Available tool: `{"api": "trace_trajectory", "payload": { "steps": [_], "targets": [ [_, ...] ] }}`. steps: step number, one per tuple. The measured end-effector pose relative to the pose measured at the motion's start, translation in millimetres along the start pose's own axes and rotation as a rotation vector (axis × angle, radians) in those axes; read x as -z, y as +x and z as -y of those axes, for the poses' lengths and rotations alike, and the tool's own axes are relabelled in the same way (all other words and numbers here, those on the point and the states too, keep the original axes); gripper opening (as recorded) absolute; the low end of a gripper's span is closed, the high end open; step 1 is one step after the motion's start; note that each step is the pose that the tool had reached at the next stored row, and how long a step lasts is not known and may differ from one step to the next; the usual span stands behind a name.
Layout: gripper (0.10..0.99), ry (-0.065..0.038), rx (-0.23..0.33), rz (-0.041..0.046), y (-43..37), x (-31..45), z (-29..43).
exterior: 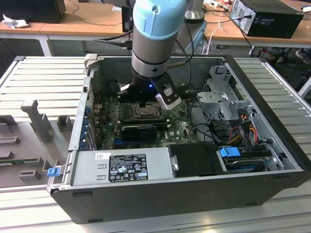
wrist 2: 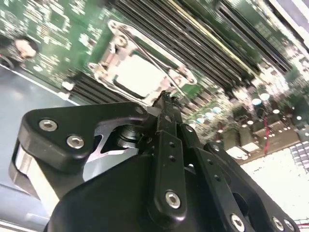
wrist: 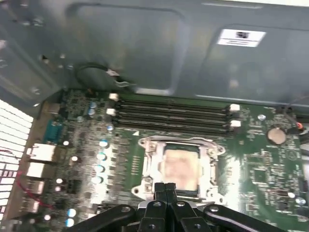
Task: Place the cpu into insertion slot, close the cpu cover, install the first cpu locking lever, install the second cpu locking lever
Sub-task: 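Install the second cpu locking lever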
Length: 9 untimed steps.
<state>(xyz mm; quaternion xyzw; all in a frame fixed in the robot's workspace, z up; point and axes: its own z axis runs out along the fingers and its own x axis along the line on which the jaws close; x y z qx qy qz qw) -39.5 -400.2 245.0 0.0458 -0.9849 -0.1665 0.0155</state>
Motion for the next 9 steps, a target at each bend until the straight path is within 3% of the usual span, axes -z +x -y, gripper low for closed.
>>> {"api": "trace_trajectory", "payload": {
  "steps": [3,9],
  "targets": [
    [0.106,0.005,-0.004,-0.008,-8.6,0.5,3.7],
    [0.106,0.005,-0.007,-0.0069,-7.0,-5.0,13.7]
  ]
}}
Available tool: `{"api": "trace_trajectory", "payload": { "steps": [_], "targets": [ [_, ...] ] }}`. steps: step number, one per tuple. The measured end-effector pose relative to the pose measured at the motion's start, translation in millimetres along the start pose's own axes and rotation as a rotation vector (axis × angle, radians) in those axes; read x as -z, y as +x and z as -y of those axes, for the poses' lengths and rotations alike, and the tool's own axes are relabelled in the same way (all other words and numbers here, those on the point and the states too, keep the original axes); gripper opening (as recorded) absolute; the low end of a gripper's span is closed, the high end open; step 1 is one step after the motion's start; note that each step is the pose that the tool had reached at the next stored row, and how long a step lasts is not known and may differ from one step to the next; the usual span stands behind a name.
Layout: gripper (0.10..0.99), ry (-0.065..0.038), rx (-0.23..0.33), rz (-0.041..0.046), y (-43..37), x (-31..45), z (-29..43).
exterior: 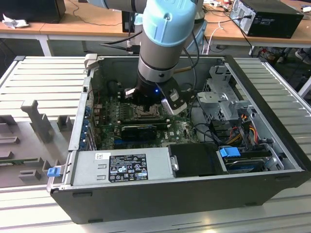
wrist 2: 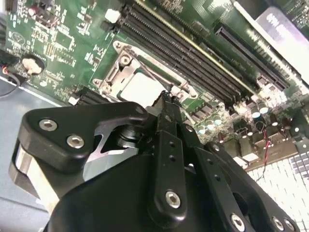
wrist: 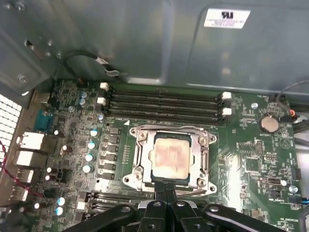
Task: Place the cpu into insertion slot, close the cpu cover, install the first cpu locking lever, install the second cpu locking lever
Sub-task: 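Install the second cpu locking lever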
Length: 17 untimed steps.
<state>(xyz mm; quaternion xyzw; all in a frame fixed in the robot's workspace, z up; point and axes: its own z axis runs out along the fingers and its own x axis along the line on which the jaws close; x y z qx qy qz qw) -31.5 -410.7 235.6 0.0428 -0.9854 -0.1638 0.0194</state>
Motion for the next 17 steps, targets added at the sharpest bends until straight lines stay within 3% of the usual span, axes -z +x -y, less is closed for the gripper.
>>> {"api": "trace_trajectory", "payload": {
  "steps": [9,17],
  "targets": [
    [0.106,-0.001,0.0,-0.0001,23.1,-14.5,8.0],
    [0.106,-0.008,-0.008,0.0032,30.9,-26.0,12.6]
  ]
}}
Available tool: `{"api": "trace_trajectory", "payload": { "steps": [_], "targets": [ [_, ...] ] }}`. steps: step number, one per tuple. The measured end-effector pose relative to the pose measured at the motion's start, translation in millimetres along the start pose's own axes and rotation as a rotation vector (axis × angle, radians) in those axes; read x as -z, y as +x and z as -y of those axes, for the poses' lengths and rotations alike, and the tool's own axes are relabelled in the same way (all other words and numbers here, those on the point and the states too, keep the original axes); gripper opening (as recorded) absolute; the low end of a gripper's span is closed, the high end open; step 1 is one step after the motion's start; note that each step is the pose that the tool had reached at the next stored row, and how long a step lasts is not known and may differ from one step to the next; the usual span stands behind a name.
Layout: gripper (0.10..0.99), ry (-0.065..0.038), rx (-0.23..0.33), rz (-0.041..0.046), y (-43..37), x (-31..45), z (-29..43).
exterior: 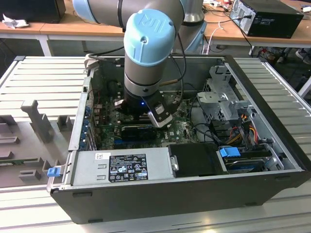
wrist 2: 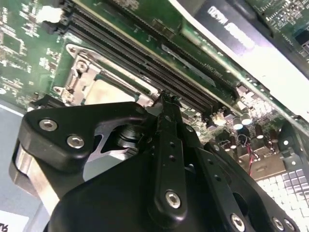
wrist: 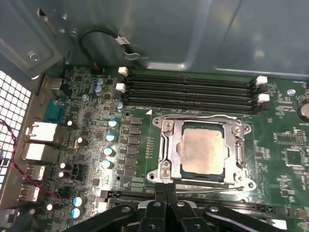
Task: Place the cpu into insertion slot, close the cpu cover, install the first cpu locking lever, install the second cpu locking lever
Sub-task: 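Install the second cpu locking lever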
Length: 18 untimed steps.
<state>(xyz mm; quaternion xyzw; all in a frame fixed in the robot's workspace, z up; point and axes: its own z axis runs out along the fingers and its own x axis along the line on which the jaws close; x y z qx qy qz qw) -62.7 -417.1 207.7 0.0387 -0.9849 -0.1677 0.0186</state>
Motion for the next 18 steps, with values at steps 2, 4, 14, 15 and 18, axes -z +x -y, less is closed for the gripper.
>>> {"api": "trace_trajectory", "payload": {
  "steps": [2,4,14,15,18],
  "targets": [
    [0.106,-0.005,0.0,0.0004,3.2,-2.8,0.8],
    [0.106,-0.01,0.001,0.0008,3.2,-5.1,1.8],
    [0.106,-0.062,0.003,0.0045,3.6,-13.4,4.7],
    [0.106,-0.069,0.004,0.0049,3.9,-14.1,5.0],
    [0.106,-0.084,0.004,0.006,5.2,-15.8,5.4]
  ]
}}
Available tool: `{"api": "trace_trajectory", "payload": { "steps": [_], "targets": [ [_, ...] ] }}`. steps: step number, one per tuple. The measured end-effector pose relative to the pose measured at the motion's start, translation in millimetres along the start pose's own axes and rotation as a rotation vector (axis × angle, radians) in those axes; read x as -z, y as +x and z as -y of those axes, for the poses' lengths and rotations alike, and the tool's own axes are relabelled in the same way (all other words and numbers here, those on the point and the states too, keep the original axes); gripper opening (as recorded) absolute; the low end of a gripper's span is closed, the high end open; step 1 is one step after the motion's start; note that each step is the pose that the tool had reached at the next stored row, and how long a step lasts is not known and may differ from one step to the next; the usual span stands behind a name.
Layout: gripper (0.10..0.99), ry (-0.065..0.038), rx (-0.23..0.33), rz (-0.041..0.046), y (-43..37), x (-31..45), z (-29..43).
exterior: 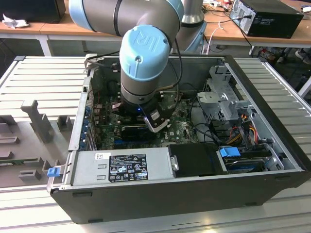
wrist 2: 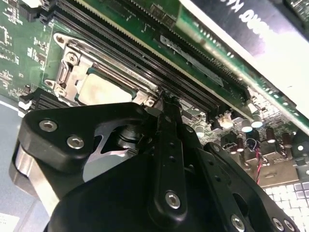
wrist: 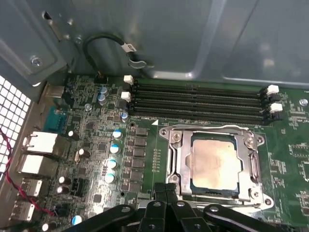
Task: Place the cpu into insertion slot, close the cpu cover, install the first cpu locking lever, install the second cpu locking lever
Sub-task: 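Install the second cpu locking lever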
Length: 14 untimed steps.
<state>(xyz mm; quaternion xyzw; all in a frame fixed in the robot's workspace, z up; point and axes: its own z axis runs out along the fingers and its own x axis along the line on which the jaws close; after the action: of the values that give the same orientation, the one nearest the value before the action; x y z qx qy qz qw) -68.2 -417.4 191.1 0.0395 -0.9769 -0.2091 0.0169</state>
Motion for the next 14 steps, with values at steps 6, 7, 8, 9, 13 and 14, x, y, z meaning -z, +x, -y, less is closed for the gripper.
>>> {"api": "trace_trajectory", "payload": {
  "steps": [6,7,8,9,13,14],
  "targets": [
    [0.106,-0.018,0.001,0.0014,3.9,-2.8,0.8],
    [0.106,-0.018,0.001,0.0013,4.0,-2.0,0.5],
    [0.106,-0.018,0.001,0.0013,4.1,0.1,-0.4],
    [0.106,-0.018,0.001,0.0012,4.1,2.2,-1.4],
    [0.106,-0.017,0.001,0.0012,4.3,9.8,-5.2],
    [0.106,-0.017,0.001,0.0012,4.3,11.1,-5.9]
  ]
}}
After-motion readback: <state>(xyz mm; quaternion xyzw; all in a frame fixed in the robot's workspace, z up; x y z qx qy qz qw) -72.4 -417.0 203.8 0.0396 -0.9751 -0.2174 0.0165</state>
